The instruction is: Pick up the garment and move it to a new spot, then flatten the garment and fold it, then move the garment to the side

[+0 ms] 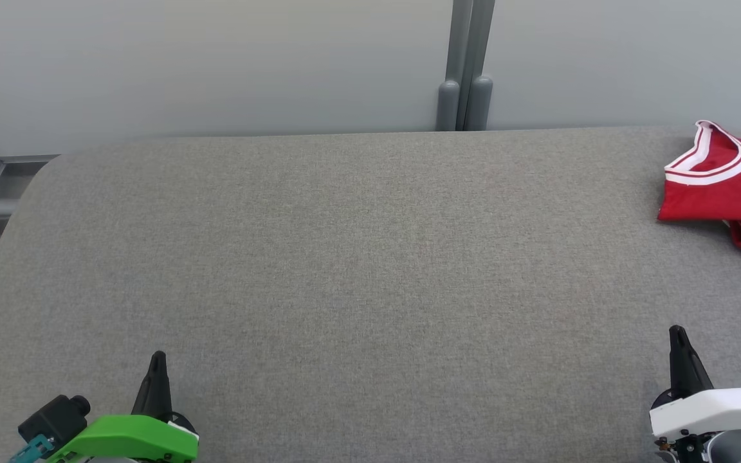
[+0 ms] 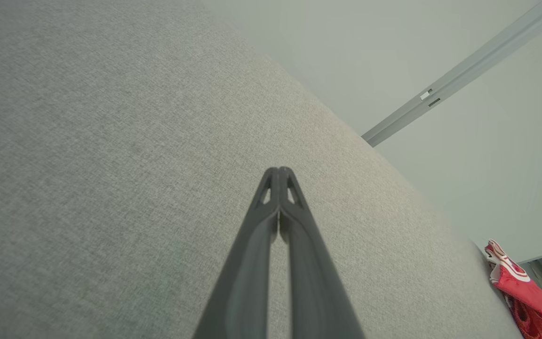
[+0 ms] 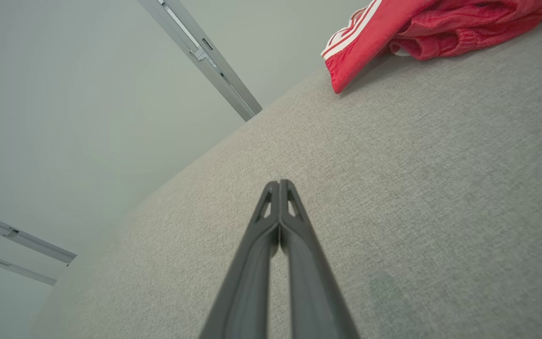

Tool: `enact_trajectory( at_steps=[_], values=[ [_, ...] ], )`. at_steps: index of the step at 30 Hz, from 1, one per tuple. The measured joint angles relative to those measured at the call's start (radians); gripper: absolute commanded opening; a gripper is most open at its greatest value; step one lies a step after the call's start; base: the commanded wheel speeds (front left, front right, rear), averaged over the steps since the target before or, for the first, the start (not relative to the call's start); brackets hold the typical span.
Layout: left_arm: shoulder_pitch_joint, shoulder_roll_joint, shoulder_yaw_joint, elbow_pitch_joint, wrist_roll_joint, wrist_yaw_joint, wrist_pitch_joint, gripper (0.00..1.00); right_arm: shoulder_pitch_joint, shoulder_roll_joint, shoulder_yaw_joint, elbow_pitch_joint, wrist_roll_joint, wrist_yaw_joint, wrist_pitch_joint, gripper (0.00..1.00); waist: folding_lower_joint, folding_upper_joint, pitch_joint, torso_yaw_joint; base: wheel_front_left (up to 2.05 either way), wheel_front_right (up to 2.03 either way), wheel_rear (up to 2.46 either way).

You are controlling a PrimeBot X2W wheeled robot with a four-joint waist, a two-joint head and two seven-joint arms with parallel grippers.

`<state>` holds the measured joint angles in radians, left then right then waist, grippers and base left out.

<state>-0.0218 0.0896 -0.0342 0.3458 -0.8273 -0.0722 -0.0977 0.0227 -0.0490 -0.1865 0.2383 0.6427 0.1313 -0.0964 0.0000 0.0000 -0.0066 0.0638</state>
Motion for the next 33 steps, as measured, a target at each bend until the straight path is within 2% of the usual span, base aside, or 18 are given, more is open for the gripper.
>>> enact_trajectory(
  at_steps=[33],
  values=[
    [-0.036, -0.016, 0.064, -0.046, -0.362, -0.026, 0.097, 0.00, -0.052, 0.000, 0.028, -0.001, 0.447, -0.001, 0.099, 0.00, 0.0000, 0.0000, 0.004, -0.024, 0.00, 0.00, 0.00]
  ],
)
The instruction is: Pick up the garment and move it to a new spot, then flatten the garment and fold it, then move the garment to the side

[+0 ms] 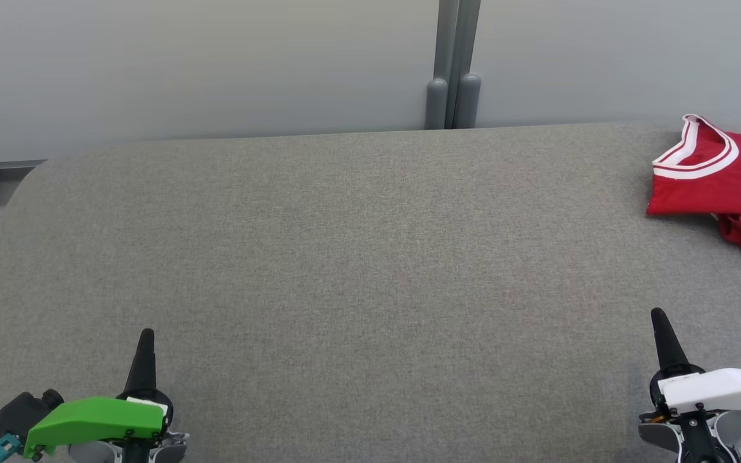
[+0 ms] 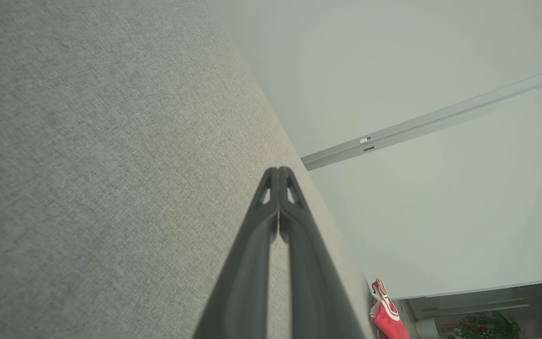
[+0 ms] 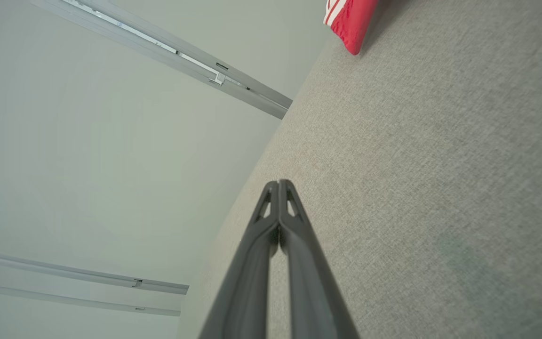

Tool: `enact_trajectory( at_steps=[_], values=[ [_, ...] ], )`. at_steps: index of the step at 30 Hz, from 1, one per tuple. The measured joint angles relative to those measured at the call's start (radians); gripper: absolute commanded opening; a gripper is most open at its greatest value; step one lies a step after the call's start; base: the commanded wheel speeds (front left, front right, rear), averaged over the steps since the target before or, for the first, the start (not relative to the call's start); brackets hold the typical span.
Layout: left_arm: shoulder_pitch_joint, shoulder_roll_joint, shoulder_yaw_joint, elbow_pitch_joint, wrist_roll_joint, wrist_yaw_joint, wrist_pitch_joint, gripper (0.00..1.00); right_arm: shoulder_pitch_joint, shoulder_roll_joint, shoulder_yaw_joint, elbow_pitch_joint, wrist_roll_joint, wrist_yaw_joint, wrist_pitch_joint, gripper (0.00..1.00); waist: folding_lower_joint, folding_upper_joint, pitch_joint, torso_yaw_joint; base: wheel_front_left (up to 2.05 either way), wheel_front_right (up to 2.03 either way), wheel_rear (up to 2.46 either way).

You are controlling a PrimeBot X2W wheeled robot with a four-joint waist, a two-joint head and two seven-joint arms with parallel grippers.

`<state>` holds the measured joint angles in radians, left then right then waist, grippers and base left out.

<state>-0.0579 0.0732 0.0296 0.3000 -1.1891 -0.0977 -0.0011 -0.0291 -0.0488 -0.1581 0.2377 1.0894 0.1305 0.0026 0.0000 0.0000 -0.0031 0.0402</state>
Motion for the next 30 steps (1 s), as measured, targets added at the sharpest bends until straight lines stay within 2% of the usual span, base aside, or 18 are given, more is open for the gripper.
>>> enact_trajectory(
  at_steps=[30],
  values=[
    [-0.026, -0.015, 0.041, -0.029, -0.242, -0.017, 0.063, 0.00, -0.038, 0.000, 0.019, 0.000, 0.296, 0.000, 0.065, 0.00, 0.0000, 0.0000, 0.003, -0.021, 0.00, 0.00, 0.00]
  ],
)
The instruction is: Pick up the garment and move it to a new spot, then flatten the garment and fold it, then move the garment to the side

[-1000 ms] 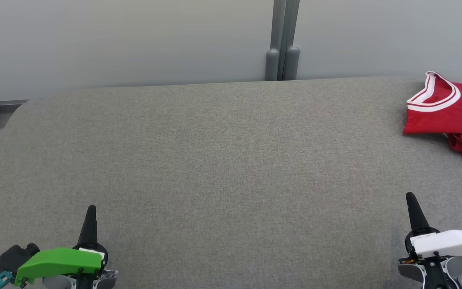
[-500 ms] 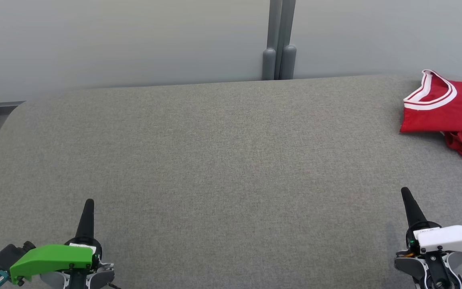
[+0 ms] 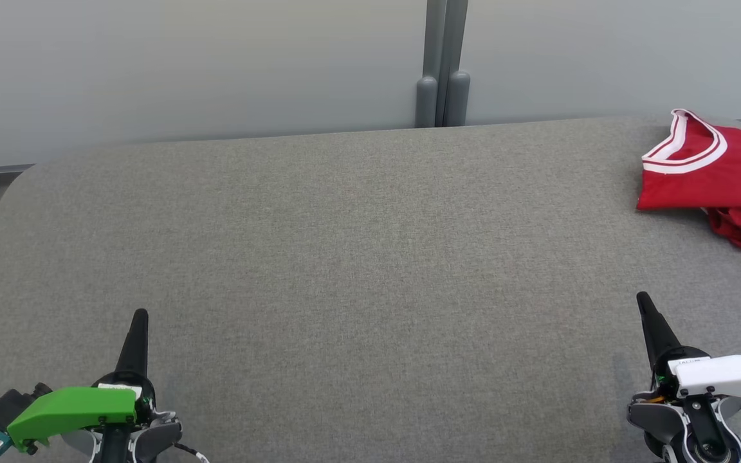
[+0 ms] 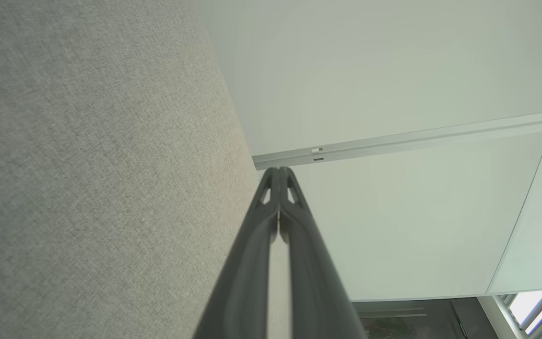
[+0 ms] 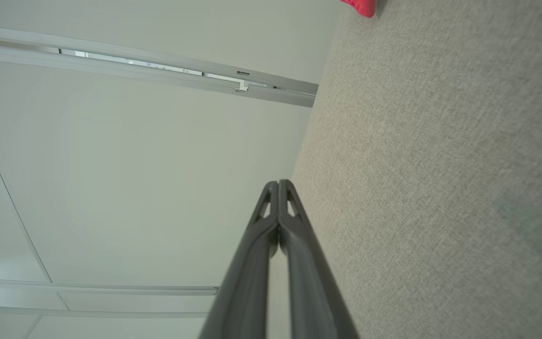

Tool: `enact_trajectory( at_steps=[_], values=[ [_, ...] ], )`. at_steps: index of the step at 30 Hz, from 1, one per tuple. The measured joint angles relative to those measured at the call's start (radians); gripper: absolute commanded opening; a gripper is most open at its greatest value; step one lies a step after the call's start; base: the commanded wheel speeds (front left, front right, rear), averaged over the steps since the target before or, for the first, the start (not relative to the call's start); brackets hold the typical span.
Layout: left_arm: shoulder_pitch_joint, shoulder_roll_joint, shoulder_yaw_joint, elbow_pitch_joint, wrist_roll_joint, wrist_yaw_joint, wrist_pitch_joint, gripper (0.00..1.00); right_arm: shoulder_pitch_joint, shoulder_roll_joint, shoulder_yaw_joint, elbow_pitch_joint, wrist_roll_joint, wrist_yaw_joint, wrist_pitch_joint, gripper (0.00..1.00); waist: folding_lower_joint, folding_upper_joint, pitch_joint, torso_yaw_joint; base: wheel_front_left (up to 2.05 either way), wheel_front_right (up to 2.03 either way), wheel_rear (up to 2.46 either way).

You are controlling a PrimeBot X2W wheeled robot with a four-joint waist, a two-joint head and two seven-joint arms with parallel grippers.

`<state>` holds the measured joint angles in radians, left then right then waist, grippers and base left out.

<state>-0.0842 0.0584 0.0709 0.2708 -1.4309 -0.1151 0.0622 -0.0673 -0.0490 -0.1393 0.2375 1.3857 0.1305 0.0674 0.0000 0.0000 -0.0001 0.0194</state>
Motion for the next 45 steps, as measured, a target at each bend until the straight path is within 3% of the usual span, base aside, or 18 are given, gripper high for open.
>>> enact_trajectory(
  at_steps=[26, 45],
  values=[
    [-0.021, -0.008, 0.031, -0.021, -0.180, -0.012, 0.051, 0.00, -0.027, 0.000, 0.016, 0.000, 0.220, 0.000, 0.049, 0.00, 0.0000, 0.0000, 0.003, -0.019, 0.00, 0.00, 0.00],
    [-0.022, -0.009, 0.032, -0.022, -0.182, -0.012, 0.051, 0.00, -0.028, 0.000, 0.016, 0.000, 0.224, 0.000, 0.050, 0.00, 0.0000, 0.0000, 0.003, -0.020, 0.00, 0.00, 0.00]
  ],
)
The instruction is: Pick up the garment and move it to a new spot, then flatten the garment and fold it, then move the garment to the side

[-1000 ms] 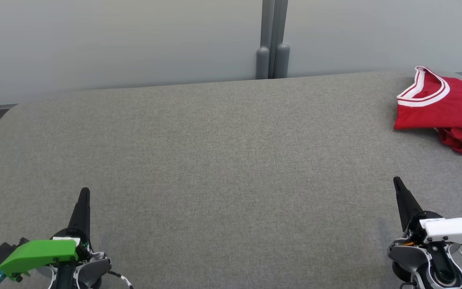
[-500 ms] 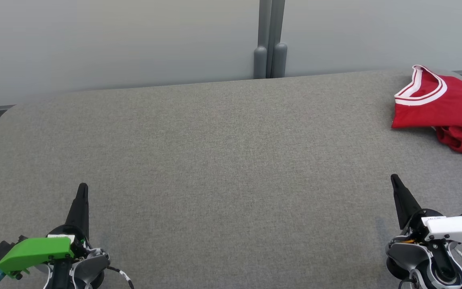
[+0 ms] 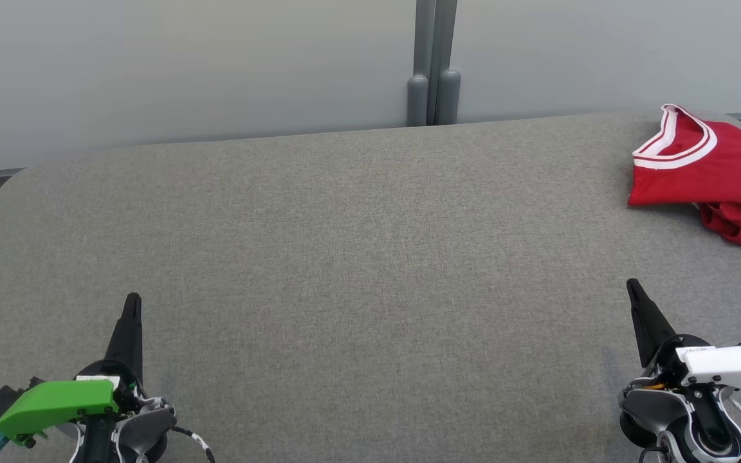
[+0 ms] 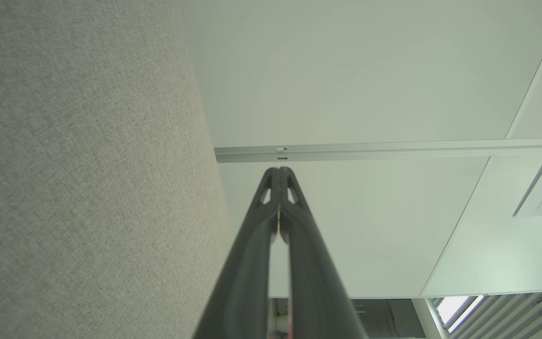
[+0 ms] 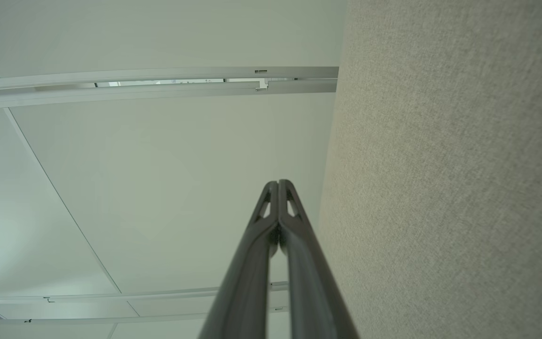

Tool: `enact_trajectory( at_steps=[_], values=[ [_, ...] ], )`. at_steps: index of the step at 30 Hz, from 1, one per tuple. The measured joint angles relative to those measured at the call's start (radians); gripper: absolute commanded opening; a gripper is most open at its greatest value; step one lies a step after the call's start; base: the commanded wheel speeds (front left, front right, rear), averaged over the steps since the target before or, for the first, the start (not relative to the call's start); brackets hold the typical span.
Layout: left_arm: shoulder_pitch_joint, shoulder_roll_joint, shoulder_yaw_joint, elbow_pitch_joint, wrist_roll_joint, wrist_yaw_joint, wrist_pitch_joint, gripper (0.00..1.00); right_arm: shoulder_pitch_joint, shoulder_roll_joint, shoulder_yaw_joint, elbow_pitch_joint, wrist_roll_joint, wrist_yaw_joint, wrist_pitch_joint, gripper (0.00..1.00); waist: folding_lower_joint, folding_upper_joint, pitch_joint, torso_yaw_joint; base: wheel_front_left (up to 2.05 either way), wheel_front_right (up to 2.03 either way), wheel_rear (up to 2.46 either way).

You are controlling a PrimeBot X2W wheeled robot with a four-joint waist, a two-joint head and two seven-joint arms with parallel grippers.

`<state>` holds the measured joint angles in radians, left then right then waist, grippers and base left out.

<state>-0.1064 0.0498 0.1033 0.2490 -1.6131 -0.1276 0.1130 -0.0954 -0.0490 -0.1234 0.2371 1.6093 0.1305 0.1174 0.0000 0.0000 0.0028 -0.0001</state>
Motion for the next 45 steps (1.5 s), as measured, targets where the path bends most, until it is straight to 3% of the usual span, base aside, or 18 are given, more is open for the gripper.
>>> enact_trajectory(
  at_steps=[45],
  values=[
    [0.000, 0.000, 0.000, 0.000, 0.000, 0.000, 0.000, 0.00, 0.000, 0.000, 0.000, 0.000, 0.000, 0.000, 0.000, 0.00, 0.0000, 0.0000, 0.000, 0.000, 0.00, 0.00, 0.00]
  ],
)
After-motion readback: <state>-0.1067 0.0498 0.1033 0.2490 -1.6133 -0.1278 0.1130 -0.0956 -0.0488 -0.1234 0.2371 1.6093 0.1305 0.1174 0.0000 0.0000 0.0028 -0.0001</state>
